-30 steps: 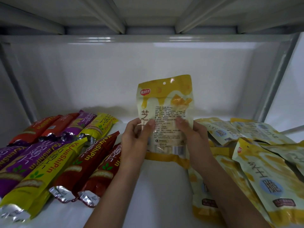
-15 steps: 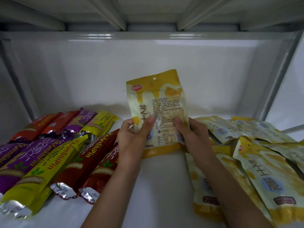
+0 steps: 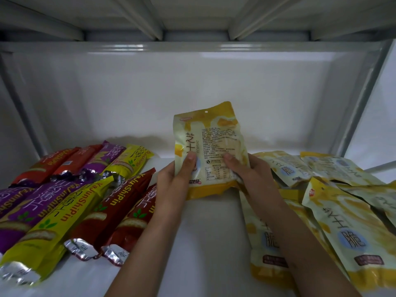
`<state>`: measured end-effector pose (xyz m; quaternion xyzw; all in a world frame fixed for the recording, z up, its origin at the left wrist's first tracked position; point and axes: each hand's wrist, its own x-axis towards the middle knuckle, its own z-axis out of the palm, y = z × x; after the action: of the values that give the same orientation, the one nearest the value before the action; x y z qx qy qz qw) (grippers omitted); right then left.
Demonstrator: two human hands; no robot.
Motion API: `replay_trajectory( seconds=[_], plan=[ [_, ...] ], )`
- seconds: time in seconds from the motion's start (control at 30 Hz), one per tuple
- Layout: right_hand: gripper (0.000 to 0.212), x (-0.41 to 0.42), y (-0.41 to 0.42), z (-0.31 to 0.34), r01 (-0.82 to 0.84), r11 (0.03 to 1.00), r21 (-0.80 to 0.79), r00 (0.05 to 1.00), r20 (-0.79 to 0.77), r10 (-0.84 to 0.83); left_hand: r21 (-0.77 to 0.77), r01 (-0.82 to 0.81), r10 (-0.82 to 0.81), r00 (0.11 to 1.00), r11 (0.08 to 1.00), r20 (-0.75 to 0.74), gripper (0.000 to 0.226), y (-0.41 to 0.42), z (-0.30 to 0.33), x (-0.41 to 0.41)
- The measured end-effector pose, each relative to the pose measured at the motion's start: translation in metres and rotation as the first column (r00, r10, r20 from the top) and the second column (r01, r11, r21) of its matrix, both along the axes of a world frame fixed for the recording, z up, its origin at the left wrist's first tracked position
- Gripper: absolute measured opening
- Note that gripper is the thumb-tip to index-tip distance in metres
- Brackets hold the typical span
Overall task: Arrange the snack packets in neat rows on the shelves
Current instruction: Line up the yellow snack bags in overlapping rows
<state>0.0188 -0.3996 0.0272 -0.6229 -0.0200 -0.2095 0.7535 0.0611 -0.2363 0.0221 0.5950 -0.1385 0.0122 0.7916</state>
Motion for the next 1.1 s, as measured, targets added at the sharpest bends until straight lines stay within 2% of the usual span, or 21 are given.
replay_trajectory(
  seconds=[0.1,0.27,0.33,0.43,0.53,0.63,0.77,0.93,1.1],
  plan=[
    [0.037,-0.0008,0.0000,0.0013,-0.011,0.999,0.036,1.000,0.000,0.011,-0.006,0.078,-0.078,0.997,0.997,-0.012,0.032,0.0007,0.0009,-0.0017],
    [0.049,0.0025,-0.0010,-0.0007,-0.032,0.999,0.030,0.997,-0.068,0.034,-0.031,0.041,-0.040,0.999,0.999,0.024,0.029,-0.0018,-0.0020,-0.0009],
    [0.043,0.0033,-0.0024,-0.0023,-0.031,0.999,0.015,0.993,-0.111,0.032,-0.022,0.037,-0.036,0.999,0.999,0.040,0.026,-0.0023,-0.0032,-0.0008],
    [0.027,0.0037,-0.0052,-0.0048,0.053,0.993,-0.103,0.996,-0.066,-0.060,0.018,0.028,-0.030,0.997,0.999,0.073,0.023,-0.0022,-0.0033,0.0001],
    [0.028,0.0036,-0.0061,-0.0057,0.140,0.963,-0.228,0.990,-0.002,-0.144,0.060,0.018,-0.023,0.995,0.998,0.094,0.021,-0.0021,-0.0013,-0.0006],
    [0.028,0.0064,-0.0036,-0.0079,0.160,0.938,-0.308,0.985,-0.004,-0.170,0.045,0.042,-0.044,0.998,0.998,0.040,0.023,-0.0005,0.0000,-0.0017],
    [0.028,0.0053,-0.0030,-0.0049,0.088,0.980,-0.180,0.993,-0.067,-0.102,-0.006,0.077,-0.077,0.997,0.997,-0.015,0.026,0.0009,0.0014,-0.0022],
    [0.031,0.0040,-0.0048,-0.0041,0.049,0.992,-0.113,0.994,-0.092,-0.060,0.024,0.062,-0.062,0.998,0.998,-0.027,0.026,-0.0001,0.0005,-0.0019],
    [0.053,0.0030,-0.0067,-0.0026,-0.010,0.999,-0.053,0.994,-0.108,0.004,-0.024,0.071,-0.071,0.997,0.997,-0.027,0.027,0.0013,0.0003,-0.0011]
  ],
)
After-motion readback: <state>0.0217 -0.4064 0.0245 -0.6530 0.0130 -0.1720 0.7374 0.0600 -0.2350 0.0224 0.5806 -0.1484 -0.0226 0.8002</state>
